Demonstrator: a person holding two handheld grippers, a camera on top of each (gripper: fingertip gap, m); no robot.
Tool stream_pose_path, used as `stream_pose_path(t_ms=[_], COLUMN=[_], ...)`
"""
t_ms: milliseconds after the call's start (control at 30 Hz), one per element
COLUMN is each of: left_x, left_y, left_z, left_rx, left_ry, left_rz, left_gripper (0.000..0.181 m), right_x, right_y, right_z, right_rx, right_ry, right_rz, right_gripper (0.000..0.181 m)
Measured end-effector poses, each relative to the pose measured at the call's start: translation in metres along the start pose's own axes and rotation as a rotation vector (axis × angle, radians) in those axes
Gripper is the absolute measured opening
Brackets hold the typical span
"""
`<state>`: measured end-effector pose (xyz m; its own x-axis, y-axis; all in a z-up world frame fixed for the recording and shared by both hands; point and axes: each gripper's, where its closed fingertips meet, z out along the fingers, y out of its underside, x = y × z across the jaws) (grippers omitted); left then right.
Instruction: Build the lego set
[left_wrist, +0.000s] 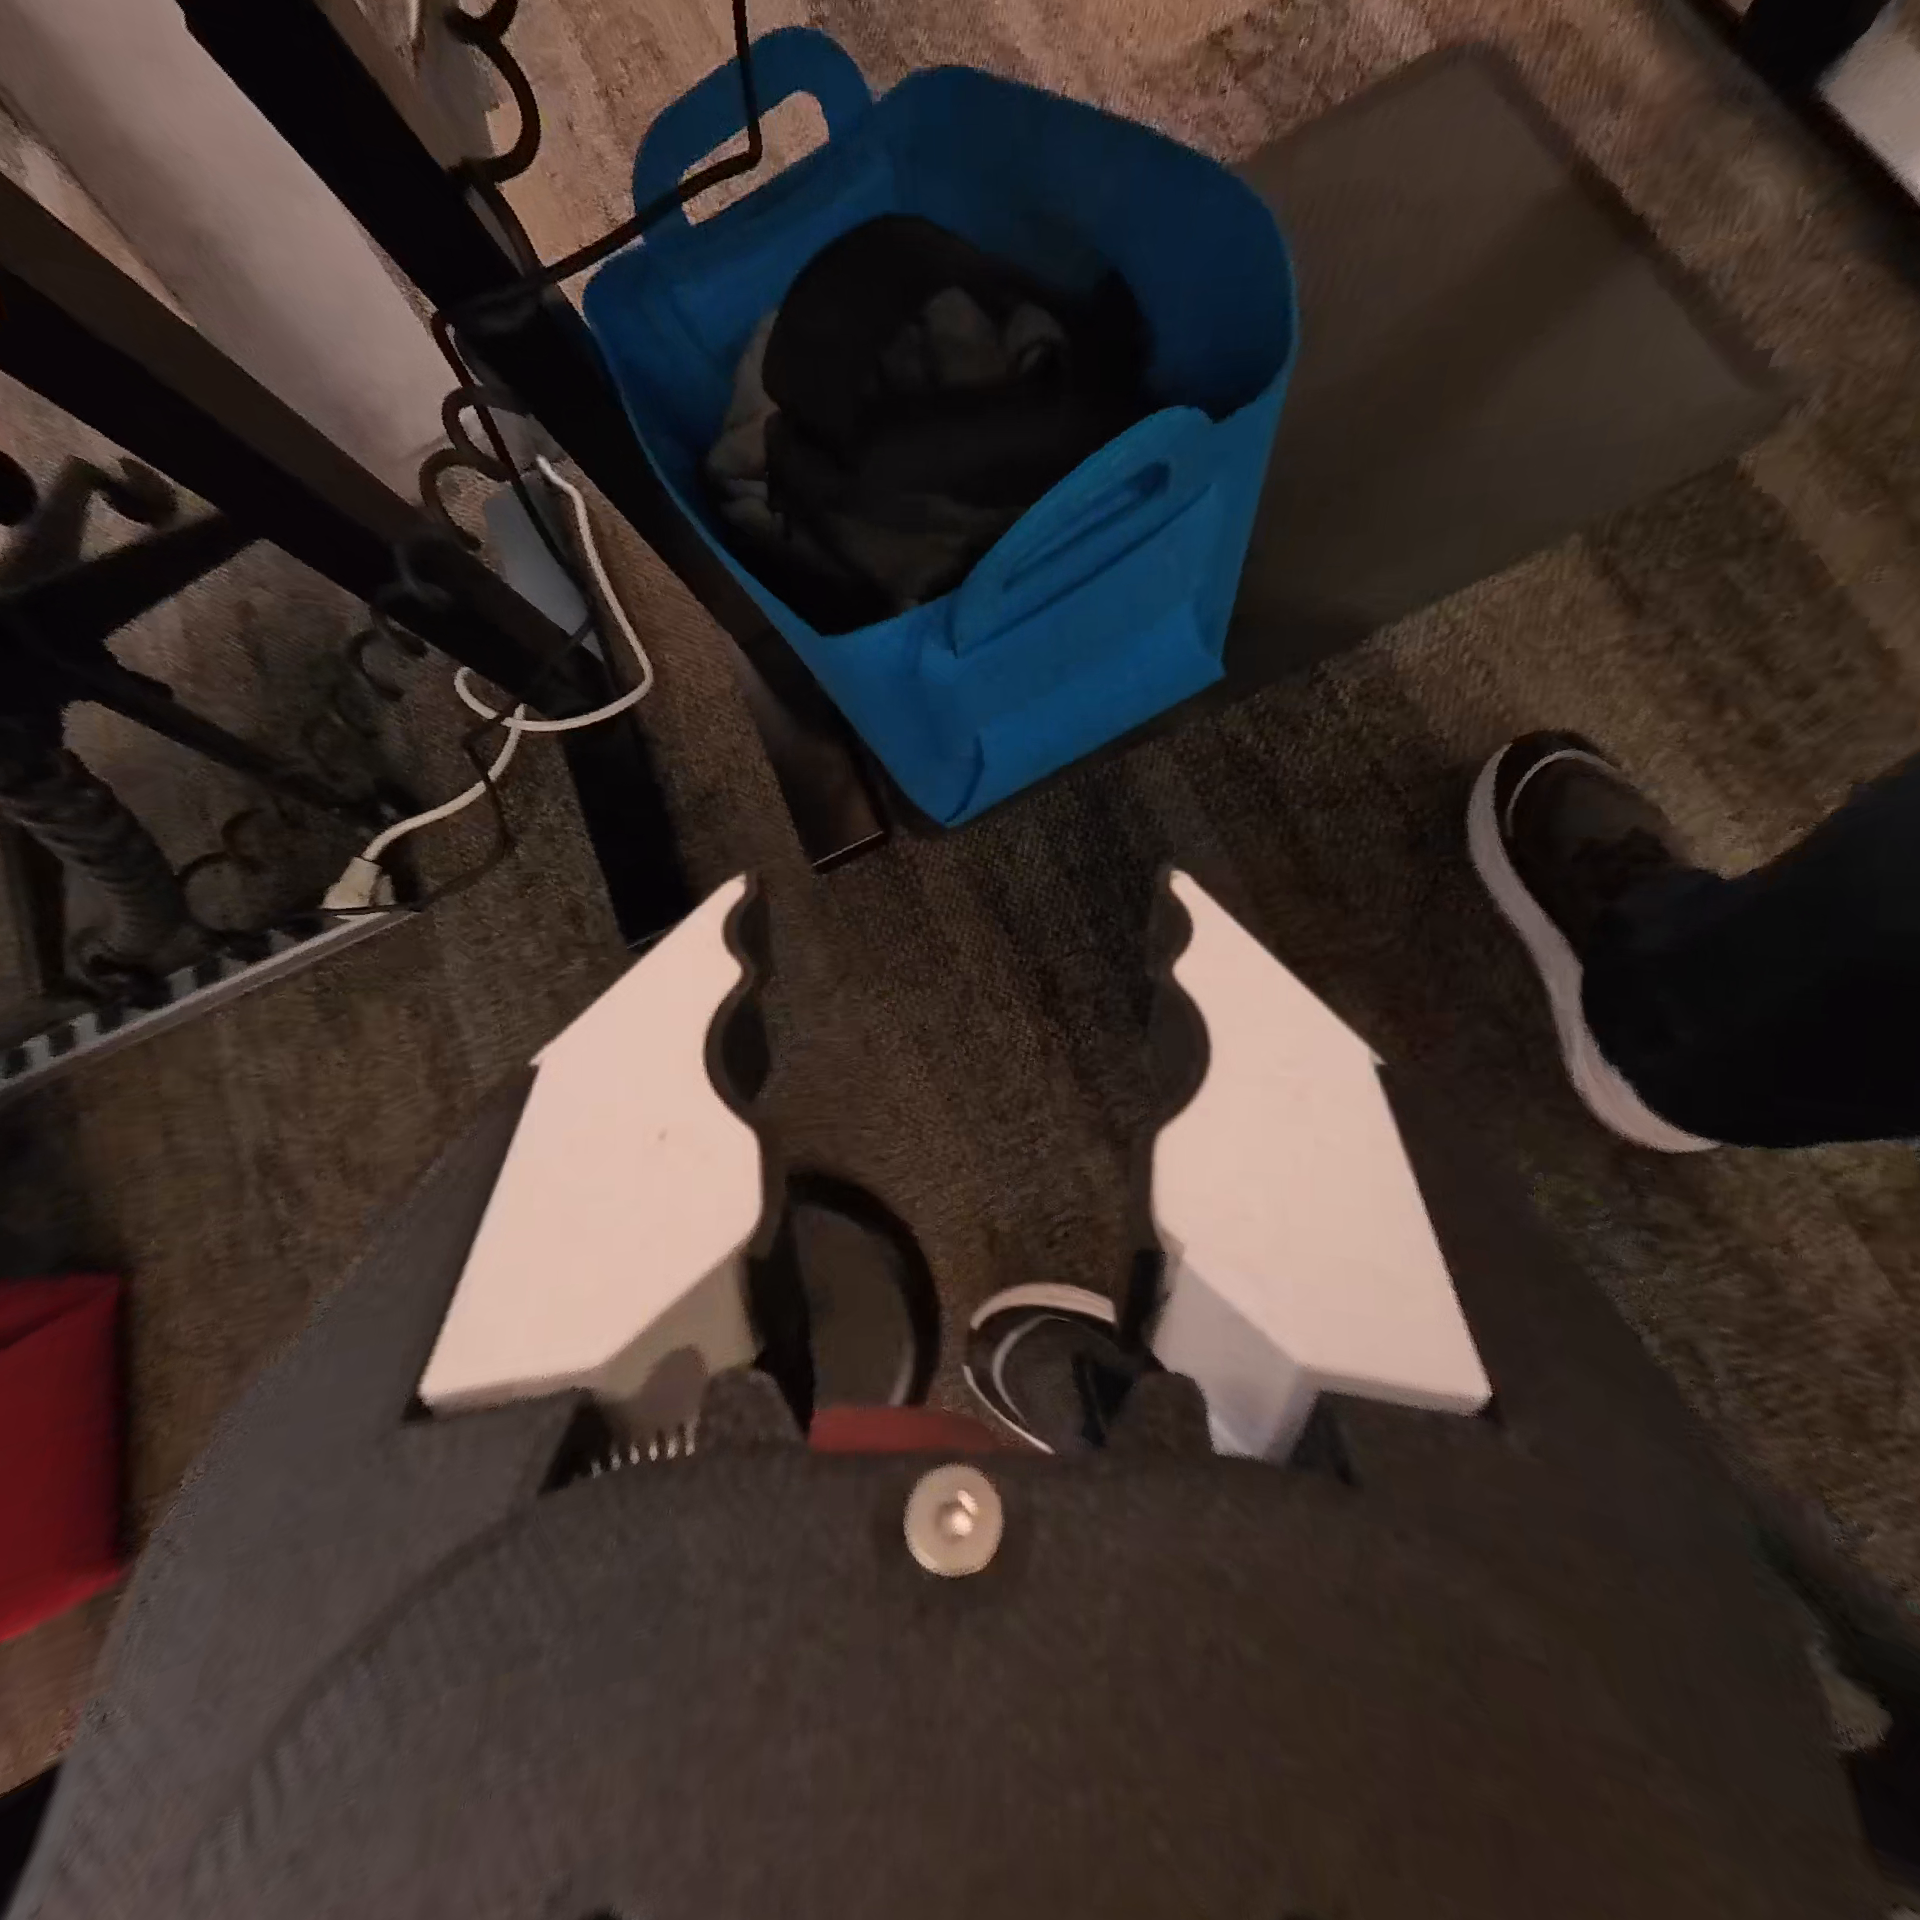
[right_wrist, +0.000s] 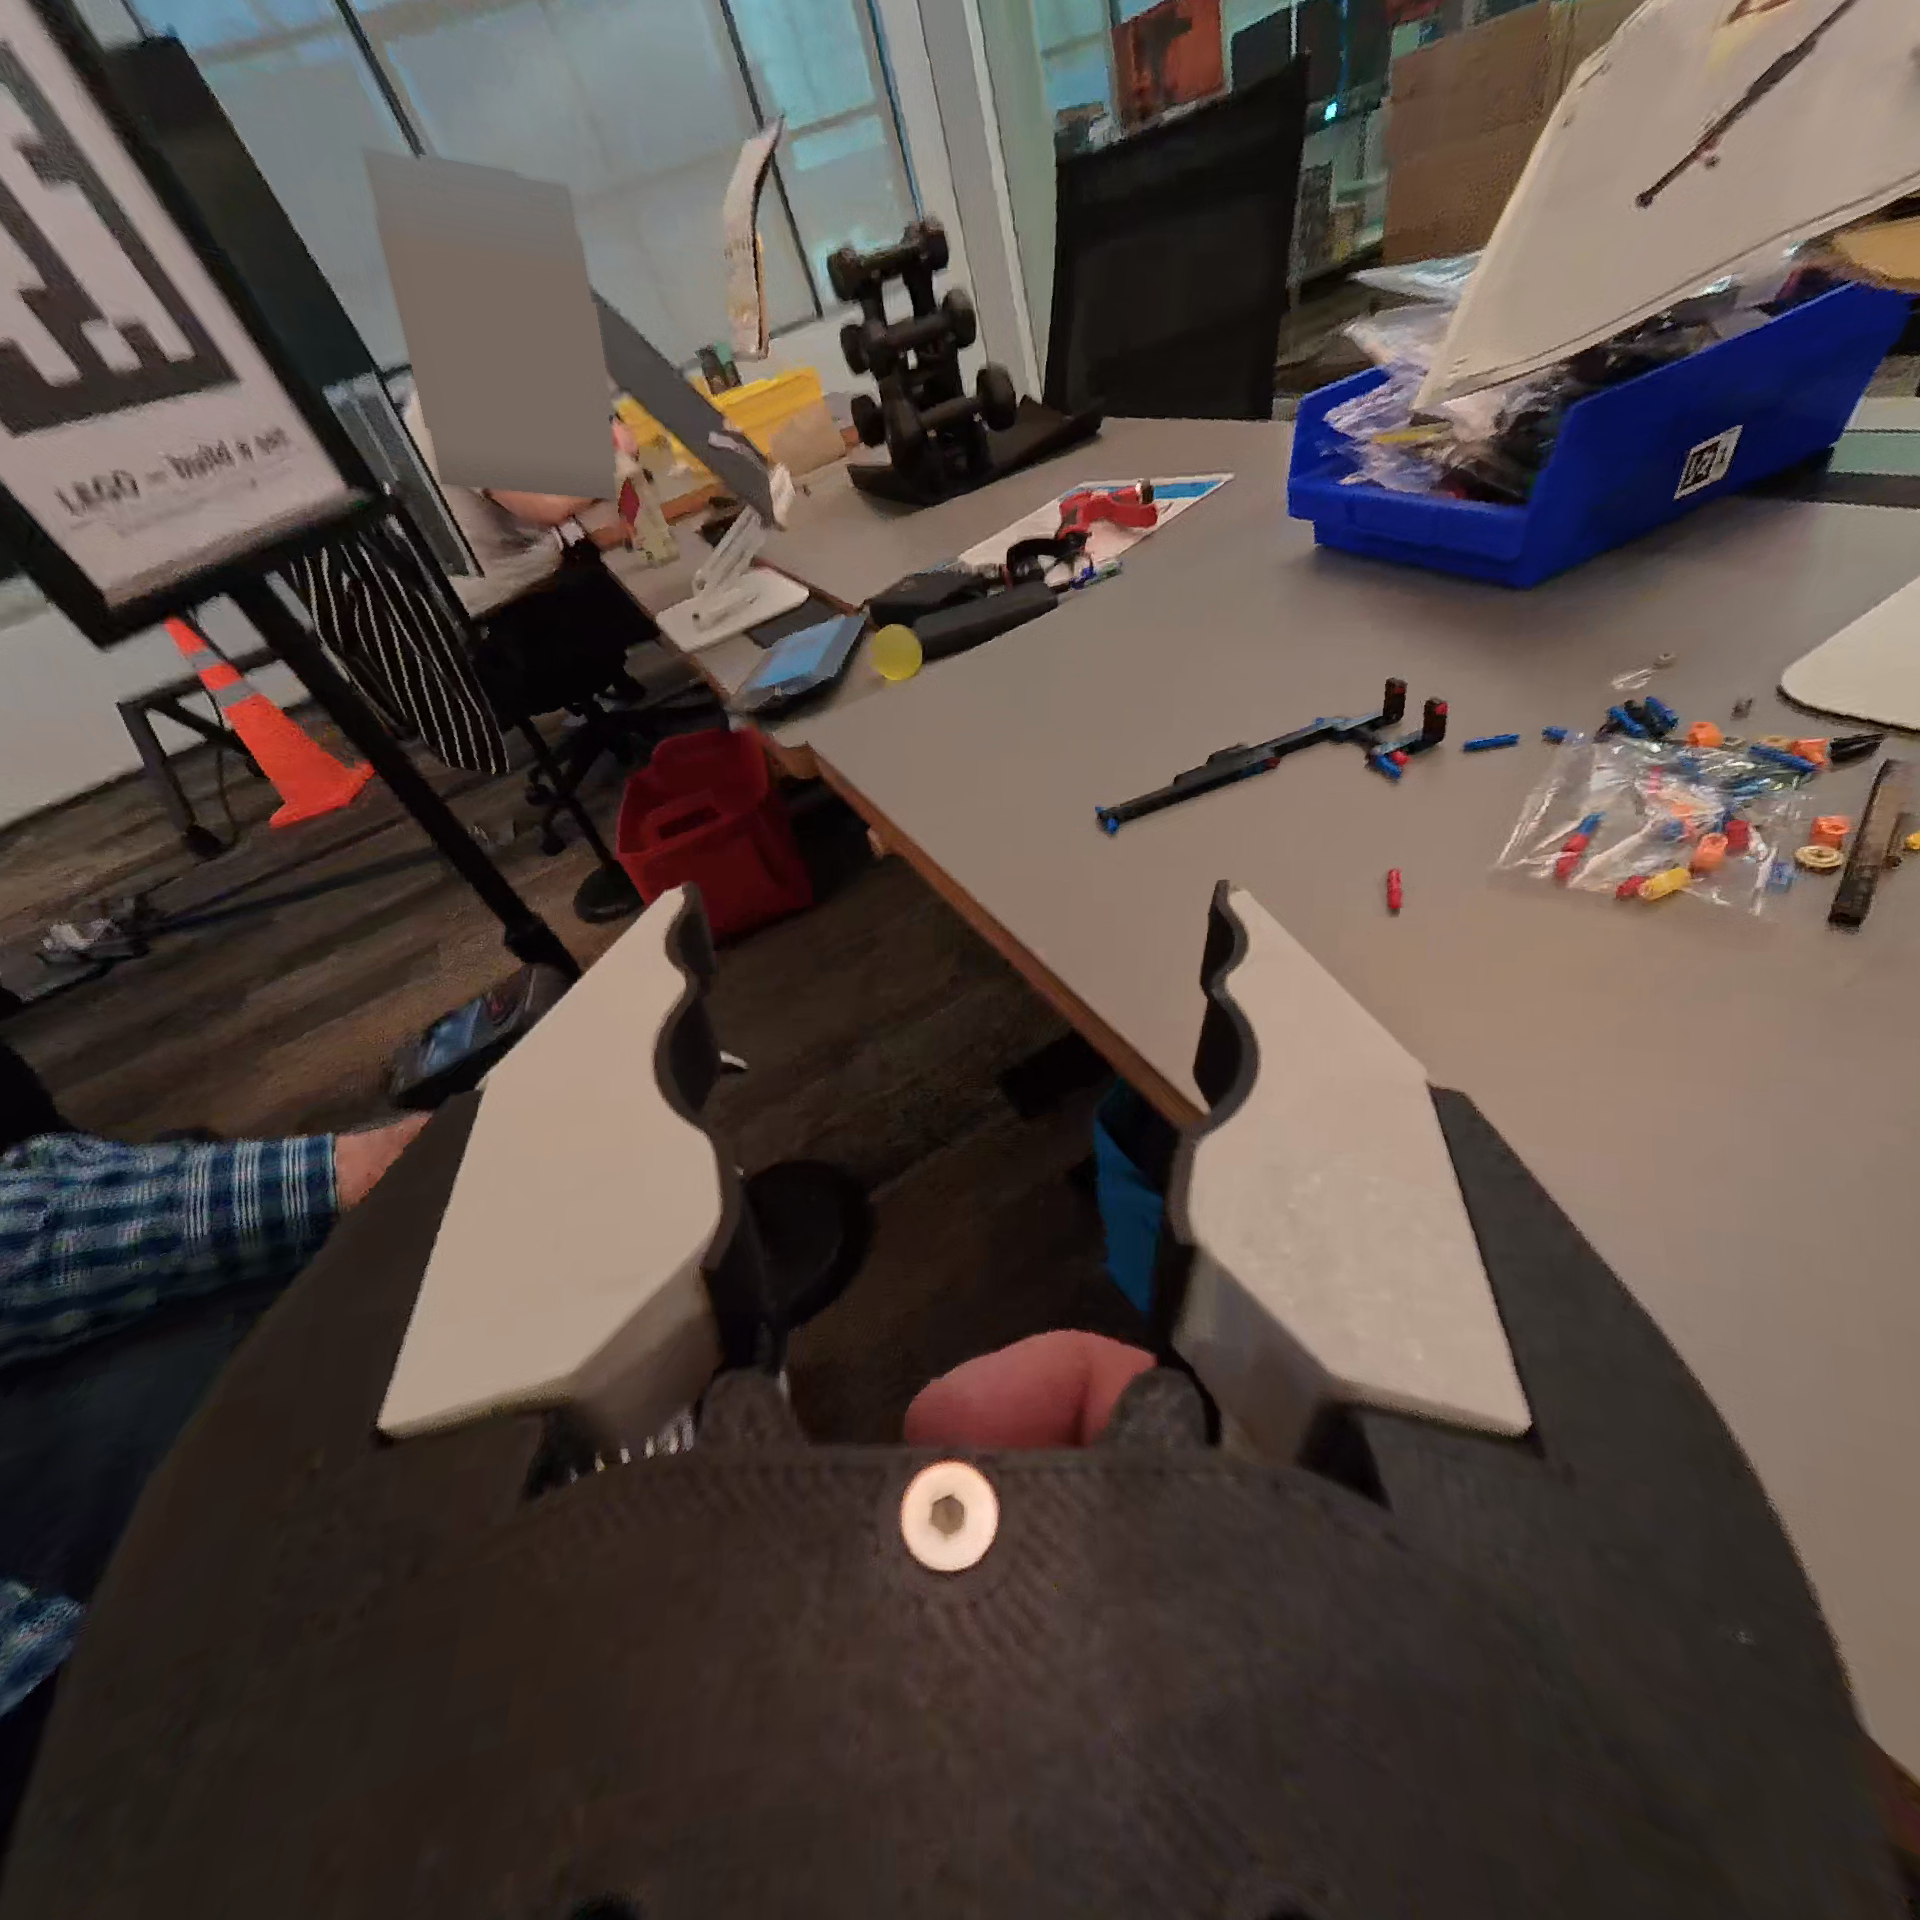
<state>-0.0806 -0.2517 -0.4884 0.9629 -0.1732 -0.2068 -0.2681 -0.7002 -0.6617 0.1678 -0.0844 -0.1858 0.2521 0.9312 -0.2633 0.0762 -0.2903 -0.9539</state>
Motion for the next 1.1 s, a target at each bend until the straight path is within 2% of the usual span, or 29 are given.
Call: stream_pose_path(t_ms=[67,133,300,467,567,667,733,833,933,1000,1100], left_x=[0.0,0.001,-0.004,0.009,0.008,0.003,-0.015,-0.04,-0.062,-0.068,-0.06], left_y=[0.008,0.021,0.055,0.095,0.112,0.153,0.15,0.162,0.151,0.137,0.128], left_z=[-0.001,-0.003,-0.008,0.012,0.033,0.045,0.043,0.041,0.034,0.028,0.014], left_rx=[-0.025,-0.061,-0.134,-0.25,-0.231,-0.335,-0.287,-0.326,-0.278,-0.207,-0.145], left_ry=[-0.013,-0.006,0.008,0.122,0.153,0.208,0.181,0.139,0.081,0.065,0.043], left_rz=[0.039,0.042,0.044,-0.029,-0.089,-0.118,-0.164,-0.258,-0.324,-0.42,-0.544], left_gripper=[0.072,0.072,0.072,0.075,0.072,0.075,0.071,0.075,0.076,0.076,0.075], right_x=[-0.007,0.001,0.064,0.107,0.124,0.137,0.138,0.143,0.142,0.136,0.134], right_y=[0.008,0.012,0.027,0.024,0.027,0.028,0.018,0.017,0.022,0.031,0.032], right_z=[-0.004,-0.004,0.013,0.039,0.059,0.07,0.068,0.069,0.073,0.078,0.079], right_rx=[-0.038,-0.059,-0.117,-0.055,-0.072,-0.034,0.039,0.045,0.005,-0.069,-0.079], right_ry=[0.017,0.05,0.095,-0.127,-0.225,-0.28,-0.3,-0.313,-0.329,-0.371,-0.392], right_rz=[-0.046,-0.097,-0.208,-0.118,-0.071,0.046,0.078,0.139,0.163,0.175,0.177], right_gripper=[0.09,0.089,0.086,0.075,0.065,0.057,0.052,0.049,0.044,0.044,0.042])
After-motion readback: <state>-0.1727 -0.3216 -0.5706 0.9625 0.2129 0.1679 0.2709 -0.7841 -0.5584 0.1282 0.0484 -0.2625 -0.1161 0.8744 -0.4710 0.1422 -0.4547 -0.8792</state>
